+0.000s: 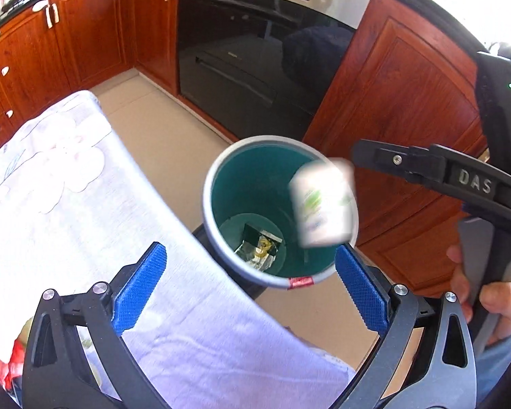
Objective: Collect trash
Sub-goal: 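Carry both items over the bin and open both grippers to drop them, then grasp the white tissue with the right gripper and lift it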
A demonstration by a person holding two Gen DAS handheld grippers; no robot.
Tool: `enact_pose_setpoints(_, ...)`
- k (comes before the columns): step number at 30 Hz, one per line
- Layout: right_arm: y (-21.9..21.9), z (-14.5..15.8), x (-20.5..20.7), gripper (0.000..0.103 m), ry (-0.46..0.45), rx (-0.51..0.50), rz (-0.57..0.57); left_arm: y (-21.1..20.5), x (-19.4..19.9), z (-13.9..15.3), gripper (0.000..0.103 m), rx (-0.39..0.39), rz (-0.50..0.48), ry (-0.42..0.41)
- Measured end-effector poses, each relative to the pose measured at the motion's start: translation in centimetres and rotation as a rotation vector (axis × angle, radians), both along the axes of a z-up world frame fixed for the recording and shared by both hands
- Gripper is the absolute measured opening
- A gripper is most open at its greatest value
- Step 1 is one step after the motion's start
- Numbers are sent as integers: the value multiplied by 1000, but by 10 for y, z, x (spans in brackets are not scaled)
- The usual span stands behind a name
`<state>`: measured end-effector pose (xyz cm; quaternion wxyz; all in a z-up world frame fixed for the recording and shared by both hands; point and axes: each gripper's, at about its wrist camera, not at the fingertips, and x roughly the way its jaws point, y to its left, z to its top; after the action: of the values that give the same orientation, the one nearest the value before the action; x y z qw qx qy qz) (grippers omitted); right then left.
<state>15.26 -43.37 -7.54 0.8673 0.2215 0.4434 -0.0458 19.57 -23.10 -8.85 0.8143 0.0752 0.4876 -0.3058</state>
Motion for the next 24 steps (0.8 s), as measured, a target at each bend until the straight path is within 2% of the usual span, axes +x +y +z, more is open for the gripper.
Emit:
enact_pose_setpoints(6, 18, 8, 2, 90, 10, 2, 13, 21, -16, 11, 99, -10, 23, -7)
enact_pose_setpoints(9, 30, 14, -2, 94, 0, -2, 30, 31, -21, 17, 99, -14, 35, -18)
enact_pose_setpoints(12, 44, 20, -4, 94, -9, -7, 51, 46, -27, 27, 99, -15, 49, -32)
enact_pose_setpoints(24, 111, 55, -2, 94, -57, -29, 182, 135, -46, 62, 99, -12, 181, -103)
